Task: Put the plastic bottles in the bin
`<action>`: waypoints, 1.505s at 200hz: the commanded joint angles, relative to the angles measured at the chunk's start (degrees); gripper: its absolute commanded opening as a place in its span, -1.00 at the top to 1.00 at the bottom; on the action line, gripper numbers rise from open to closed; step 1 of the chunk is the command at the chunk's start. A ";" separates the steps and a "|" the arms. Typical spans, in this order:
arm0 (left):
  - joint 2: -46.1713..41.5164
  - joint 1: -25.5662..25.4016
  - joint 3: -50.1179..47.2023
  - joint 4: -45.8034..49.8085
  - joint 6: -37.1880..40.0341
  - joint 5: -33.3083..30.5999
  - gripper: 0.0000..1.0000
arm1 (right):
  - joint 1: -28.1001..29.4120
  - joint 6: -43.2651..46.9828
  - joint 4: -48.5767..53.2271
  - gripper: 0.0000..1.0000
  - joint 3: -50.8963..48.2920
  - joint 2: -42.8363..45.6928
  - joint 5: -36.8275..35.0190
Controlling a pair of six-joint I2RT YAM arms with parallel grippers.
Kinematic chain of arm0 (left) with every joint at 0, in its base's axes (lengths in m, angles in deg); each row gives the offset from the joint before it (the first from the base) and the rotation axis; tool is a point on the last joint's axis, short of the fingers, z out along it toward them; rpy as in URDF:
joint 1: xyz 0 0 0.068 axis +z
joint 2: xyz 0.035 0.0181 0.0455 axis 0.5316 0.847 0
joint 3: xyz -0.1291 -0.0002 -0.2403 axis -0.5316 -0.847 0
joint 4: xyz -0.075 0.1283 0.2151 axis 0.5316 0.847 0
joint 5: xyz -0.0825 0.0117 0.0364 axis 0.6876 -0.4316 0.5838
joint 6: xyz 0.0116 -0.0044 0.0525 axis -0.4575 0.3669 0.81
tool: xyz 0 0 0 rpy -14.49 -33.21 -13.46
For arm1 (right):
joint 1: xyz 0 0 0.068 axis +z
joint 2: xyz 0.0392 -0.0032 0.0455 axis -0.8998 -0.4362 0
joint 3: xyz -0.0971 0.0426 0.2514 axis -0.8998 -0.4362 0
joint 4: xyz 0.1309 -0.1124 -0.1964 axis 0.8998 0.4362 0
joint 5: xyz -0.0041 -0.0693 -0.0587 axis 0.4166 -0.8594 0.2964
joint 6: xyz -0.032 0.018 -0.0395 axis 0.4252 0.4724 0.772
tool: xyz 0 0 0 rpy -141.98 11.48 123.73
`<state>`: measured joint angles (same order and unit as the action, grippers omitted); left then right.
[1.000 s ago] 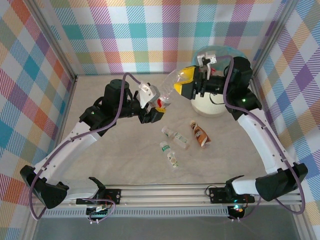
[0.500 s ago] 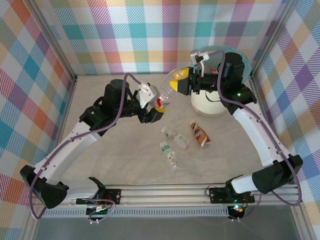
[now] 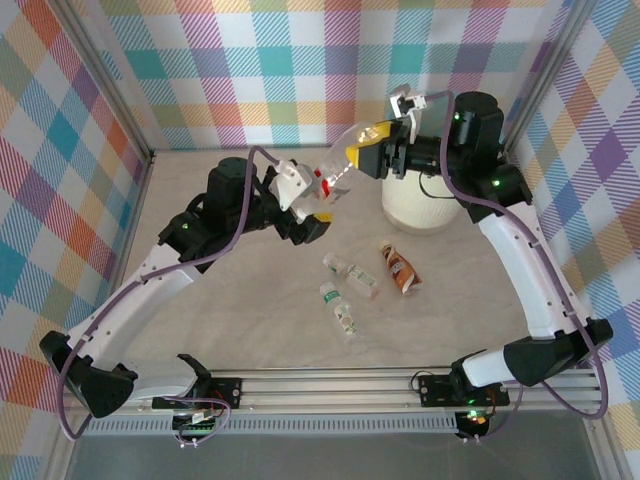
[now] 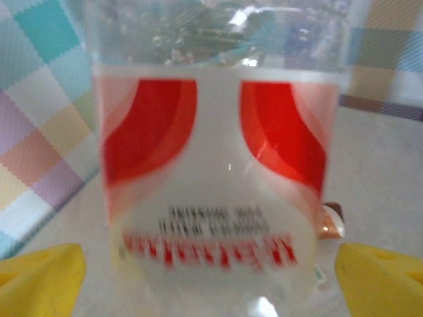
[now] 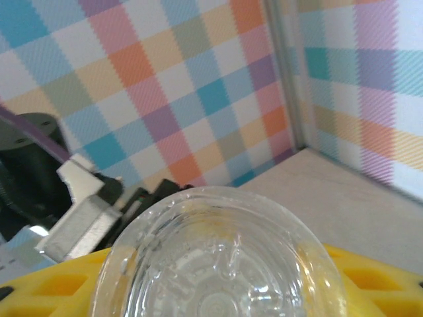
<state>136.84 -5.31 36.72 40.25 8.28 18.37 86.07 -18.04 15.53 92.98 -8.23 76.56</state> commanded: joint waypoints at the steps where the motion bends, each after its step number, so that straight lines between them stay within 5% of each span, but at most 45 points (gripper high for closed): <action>1: -3.09 -0.45 -1.67 -5.70 -0.77 -4.48 -0.99 | -1.04 5.58 5.78 -0.12 4.05 2.64 -11.60; 76: -3.67 -0.45 -0.62 -9.69 -7.37 -4.14 -1.00 | -5.83 18.25 4.44 -0.12 8.01 3.10 -50.84; 105: -2.71 -0.45 0.00 -9.48 -8.62 -4.48 -0.99 | -8.18 22.24 0.25 -0.09 7.84 1.33 -59.46; 180: -0.52 -0.45 0.60 -7.62 -9.43 -5.19 -0.99 | -10.50 25.53 -1.69 -0.11 6.16 -10.06 -64.37; 193: -0.19 -0.49 0.41 -7.70 -10.10 -5.23 -0.98 | -10.31 25.27 -3.11 0.13 5.86 -11.03 -64.77; 222: 0.26 -0.45 0.30 -7.35 -11.45 -4.27 -0.98 | -10.18 22.50 -6.46 0.21 3.88 -10.57 -65.71; 301: 1.92 -0.43 0.90 -7.63 -12.32 -4.83 -0.97 | -5.68 19.23 -9.64 0.11 -0.08 -11.63 -66.99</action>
<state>138.11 -5.31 35.45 32.86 -2.98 13.61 78.09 2.49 8.10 92.57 -19.57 10.90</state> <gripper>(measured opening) 0.989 0.576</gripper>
